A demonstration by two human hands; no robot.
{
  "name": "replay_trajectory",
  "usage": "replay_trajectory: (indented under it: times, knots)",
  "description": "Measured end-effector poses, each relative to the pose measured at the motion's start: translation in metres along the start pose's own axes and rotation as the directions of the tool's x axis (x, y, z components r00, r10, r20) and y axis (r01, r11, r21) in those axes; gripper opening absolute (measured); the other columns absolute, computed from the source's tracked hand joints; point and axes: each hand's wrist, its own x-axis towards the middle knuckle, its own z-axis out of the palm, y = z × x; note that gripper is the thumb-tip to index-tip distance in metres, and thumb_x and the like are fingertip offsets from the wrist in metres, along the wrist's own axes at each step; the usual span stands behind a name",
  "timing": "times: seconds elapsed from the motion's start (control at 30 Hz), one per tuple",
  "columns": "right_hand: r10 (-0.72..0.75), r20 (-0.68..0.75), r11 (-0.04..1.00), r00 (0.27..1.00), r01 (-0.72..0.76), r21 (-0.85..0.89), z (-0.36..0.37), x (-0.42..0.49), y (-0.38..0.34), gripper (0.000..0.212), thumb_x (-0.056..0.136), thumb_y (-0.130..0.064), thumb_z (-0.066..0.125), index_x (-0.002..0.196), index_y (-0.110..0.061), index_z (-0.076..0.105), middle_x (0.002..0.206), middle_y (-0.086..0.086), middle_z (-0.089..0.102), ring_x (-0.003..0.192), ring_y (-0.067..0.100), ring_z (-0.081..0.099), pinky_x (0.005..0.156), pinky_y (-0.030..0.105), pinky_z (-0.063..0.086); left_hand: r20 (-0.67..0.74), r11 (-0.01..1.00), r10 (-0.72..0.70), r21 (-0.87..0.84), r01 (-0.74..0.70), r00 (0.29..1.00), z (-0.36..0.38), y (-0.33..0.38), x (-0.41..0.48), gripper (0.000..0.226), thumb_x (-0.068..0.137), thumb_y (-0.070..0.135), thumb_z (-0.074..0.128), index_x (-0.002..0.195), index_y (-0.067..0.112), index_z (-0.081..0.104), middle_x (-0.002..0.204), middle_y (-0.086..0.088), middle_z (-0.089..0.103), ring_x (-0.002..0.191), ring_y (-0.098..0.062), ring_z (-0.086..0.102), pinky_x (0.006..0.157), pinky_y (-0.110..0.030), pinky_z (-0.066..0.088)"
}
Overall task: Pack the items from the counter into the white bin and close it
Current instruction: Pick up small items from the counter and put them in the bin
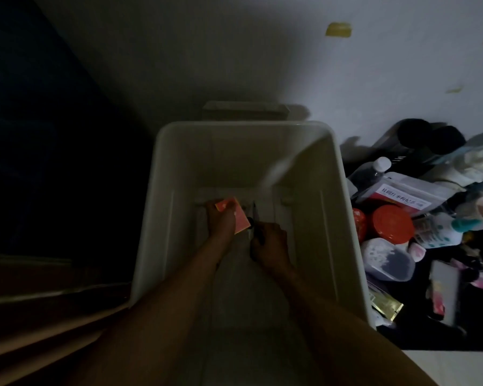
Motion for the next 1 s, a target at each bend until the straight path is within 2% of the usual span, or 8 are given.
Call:
replay_trajectory:
  times: [0.13,0.33,0.43,0.57,0.7,0.77,0.87,1.0]
  knots:
    - [0.187,0.01,0.861,0.982,-0.169,0.48,-0.011,-0.007,-0.011,0.016,0.092,-0.017,0.055,0.107,-0.018,0.062,0.096,0.003,0.066,0.086,0.02,0.062,0.069,0.029,0.047,0.258,0.994,-0.103,0.056,0.091,0.961,0.017,0.002,-0.012,0.027,0.09,0.0,0.055,0.115,-0.01,0.056,0.084,-0.011,0.066,0.068,-0.017,0.062,0.054,-0.022,0.049]
    - [0.403,0.086,0.656,0.911,-0.353,0.666,-0.016,-0.006,-0.001,0.018,0.095,-0.023,0.049,0.095,-0.014,0.064,0.077,0.004,0.065,0.067,0.02,0.06,0.053,0.024,0.042,0.41,0.974,-0.087,0.225,-0.008,0.908,0.032,-0.003,-0.011,0.048,0.083,-0.008,0.058,0.128,0.007,0.049,0.12,-0.019,0.061,0.101,-0.029,0.062,0.088,-0.042,0.052]
    - [0.489,0.117,0.533,0.865,-0.402,0.745,-0.014,-0.002,0.002,0.023,0.092,-0.026,0.056,0.095,-0.007,0.068,0.082,0.013,0.068,0.071,0.027,0.063,0.061,0.033,0.05,0.435,0.948,-0.049,0.302,-0.095,0.899,0.036,-0.008,-0.008,0.055,0.079,0.012,0.069,0.13,0.015,0.048,0.12,-0.01,0.061,0.105,-0.028,0.063,0.093,-0.042,0.054]
    - [0.579,0.187,0.328,0.794,-0.437,0.838,-0.009,0.0,0.003,0.032,0.097,-0.034,0.055,0.111,-0.008,0.068,0.104,0.019,0.071,0.101,0.04,0.066,0.089,0.05,0.053,0.435,0.928,-0.099,0.366,-0.075,0.895,0.041,-0.012,-0.006,0.046,0.078,0.025,0.074,0.12,0.016,0.058,0.114,-0.006,0.066,0.096,-0.022,0.066,0.086,-0.04,0.058]
    - [0.606,0.229,0.218,0.762,-0.436,0.873,-0.008,-0.006,0.005,0.036,0.099,-0.03,0.05,0.121,-0.005,0.064,0.113,0.018,0.068,0.102,0.033,0.066,0.085,0.04,0.056,0.397,0.915,-0.071,0.391,-0.099,0.915,0.052,-0.008,-0.011,0.051,0.076,0.025,0.08,0.119,0.018,0.054,0.105,0.002,0.061,0.081,-0.01,0.061,0.051,-0.018,0.052]
    - [0.594,0.254,0.163,0.763,-0.423,0.891,-0.011,-0.011,0.005,0.035,0.098,-0.028,0.052,0.123,-0.004,0.061,0.115,0.018,0.067,0.104,0.033,0.065,0.087,0.039,0.055,0.392,0.917,-0.054,0.384,-0.11,0.918,0.061,-0.009,-0.012,0.049,0.077,0.02,0.08,0.116,0.016,0.051,0.106,-0.001,0.059,0.081,-0.012,0.059,0.055,-0.021,0.051]
    - [0.57,0.181,0.294,0.802,-0.405,0.866,-0.015,-0.012,0.007,0.027,0.097,-0.023,0.052,0.12,-0.011,0.062,0.111,0.015,0.068,0.097,0.03,0.067,0.08,0.038,0.057,0.415,0.931,-0.038,0.344,-0.118,0.909,0.073,-0.014,-0.017,0.046,0.076,0.015,0.082,0.108,0.012,0.049,0.105,-0.009,0.063,0.078,-0.013,0.061,0.06,-0.024,0.054]
    - [0.525,0.043,0.472,0.85,-0.333,0.816,-0.017,-0.013,0.013,0.018,0.097,-0.011,0.054,0.114,-0.016,0.058,0.099,0.004,0.065,0.084,0.017,0.061,0.066,0.024,0.049,0.439,0.939,-0.075,0.333,-0.084,0.895,0.08,-0.02,-0.023,0.055,0.08,0.012,0.078,0.124,0.005,0.047,0.117,-0.014,0.06,0.093,-0.02,0.061,0.068,-0.024,0.052]
